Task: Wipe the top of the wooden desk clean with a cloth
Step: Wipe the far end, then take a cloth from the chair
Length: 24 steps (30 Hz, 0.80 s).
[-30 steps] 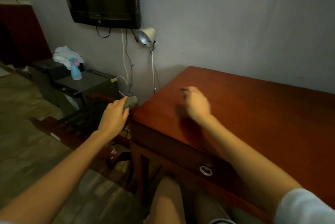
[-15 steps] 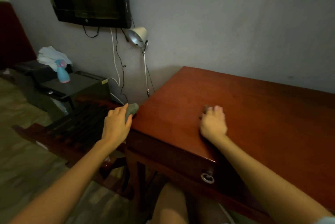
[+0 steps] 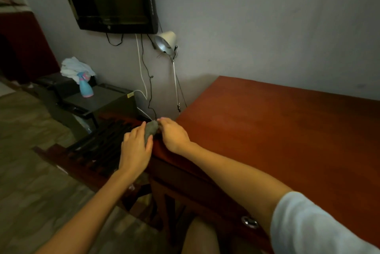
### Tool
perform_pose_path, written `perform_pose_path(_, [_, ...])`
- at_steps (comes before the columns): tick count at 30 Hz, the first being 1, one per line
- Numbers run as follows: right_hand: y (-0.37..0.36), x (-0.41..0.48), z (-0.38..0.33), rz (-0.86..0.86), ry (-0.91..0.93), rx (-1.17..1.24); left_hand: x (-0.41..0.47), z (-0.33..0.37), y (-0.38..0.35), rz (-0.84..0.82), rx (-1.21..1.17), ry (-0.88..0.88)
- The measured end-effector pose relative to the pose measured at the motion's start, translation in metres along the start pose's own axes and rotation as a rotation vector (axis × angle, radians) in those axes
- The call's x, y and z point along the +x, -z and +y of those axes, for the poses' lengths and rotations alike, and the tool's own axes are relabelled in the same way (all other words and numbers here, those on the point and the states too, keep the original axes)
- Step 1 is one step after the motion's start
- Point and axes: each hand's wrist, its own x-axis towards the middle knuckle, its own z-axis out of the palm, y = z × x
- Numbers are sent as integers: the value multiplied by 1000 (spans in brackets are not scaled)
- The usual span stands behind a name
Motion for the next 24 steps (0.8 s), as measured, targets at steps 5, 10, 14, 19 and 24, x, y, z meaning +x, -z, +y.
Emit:
perform_pose_path(5, [83, -44, 105, 364, -139, 79, 3, 28, -18, -29, -6, -120])
perform_pose_path(10, [180, -144, 247, 563, -668, -199, 11, 34, -31, -117, 136, -222])
perform_pose_path(14, [192, -187, 286, 507, -1093, -372, 14, 33, -36, -158, 152, -250])
perform_pose_path(19, [143, -111, 239, 414, -923, -377, 9, 35, -37, -132, 111, -221])
perform_pose_path(24, [53, 0, 145, 227, -565, -342, 8, 33, -40, -115, 99, -212])
